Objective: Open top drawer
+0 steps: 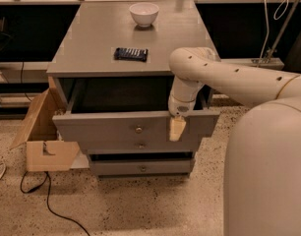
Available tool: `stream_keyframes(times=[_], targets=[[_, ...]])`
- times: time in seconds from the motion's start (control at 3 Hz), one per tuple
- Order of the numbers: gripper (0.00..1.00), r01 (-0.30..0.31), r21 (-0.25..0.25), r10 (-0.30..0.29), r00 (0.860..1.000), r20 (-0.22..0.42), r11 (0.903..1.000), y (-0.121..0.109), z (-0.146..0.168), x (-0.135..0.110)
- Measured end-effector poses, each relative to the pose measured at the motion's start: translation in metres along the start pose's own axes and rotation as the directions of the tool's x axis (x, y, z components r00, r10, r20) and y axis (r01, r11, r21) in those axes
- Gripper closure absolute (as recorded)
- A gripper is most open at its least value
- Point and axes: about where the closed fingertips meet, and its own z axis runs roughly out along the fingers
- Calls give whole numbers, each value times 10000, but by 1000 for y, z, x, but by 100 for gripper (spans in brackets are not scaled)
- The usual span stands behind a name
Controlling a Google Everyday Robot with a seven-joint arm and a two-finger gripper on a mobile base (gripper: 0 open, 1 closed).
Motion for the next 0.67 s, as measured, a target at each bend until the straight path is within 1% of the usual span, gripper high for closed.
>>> stream_keyframes(times=[0.33,0.67], targets=[[73,-76,-42,75,9999,-112,10000,4,-6,-1],[96,-76,-41,76,9999,-112,10000,4,-5,-1]])
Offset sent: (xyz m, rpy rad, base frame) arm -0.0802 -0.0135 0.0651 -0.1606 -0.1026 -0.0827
